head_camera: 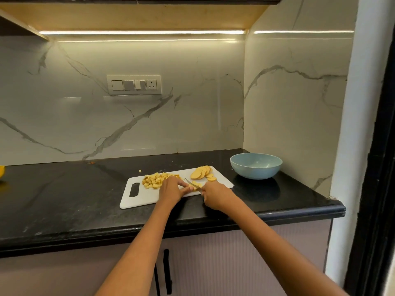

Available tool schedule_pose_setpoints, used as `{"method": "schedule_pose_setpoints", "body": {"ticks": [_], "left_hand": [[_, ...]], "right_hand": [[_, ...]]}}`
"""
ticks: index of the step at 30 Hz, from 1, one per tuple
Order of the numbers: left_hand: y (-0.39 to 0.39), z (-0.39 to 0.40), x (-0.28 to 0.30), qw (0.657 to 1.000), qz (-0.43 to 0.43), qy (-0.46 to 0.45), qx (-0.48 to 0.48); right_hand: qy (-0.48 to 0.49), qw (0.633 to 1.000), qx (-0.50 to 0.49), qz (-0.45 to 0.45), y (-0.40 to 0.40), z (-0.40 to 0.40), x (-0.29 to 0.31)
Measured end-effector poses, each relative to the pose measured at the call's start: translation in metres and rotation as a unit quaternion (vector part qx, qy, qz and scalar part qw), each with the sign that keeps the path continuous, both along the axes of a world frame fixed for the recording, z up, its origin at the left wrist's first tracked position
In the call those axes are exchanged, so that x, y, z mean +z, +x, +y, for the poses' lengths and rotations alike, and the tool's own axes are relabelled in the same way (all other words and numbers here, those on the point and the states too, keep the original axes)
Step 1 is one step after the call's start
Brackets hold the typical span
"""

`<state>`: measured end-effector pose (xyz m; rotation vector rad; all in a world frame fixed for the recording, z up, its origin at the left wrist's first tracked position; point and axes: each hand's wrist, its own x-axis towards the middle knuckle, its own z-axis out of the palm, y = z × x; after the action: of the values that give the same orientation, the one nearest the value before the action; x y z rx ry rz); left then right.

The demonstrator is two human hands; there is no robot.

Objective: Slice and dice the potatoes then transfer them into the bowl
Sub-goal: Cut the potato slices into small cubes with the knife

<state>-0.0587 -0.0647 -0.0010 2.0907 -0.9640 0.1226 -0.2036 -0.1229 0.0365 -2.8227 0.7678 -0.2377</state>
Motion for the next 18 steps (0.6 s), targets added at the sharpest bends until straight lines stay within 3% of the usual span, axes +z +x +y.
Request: {"method": "schedule_pose_setpoints", "body": {"ticks": [9, 18], "left_hand": [[-0.002, 0.003, 0.0, 1.0, -0.007, -0.016, -0.01], [0.001, 0.001, -0.004, 0.999, -0.012, -0.034, 0.006]], "right_hand": [[-0.116, 0.993, 0.014, -0.004, 0.002, 0.013, -0.008], [-0.029, 0.997, -0.025, -0.07, 0.002, 0.0, -0.02]]}}
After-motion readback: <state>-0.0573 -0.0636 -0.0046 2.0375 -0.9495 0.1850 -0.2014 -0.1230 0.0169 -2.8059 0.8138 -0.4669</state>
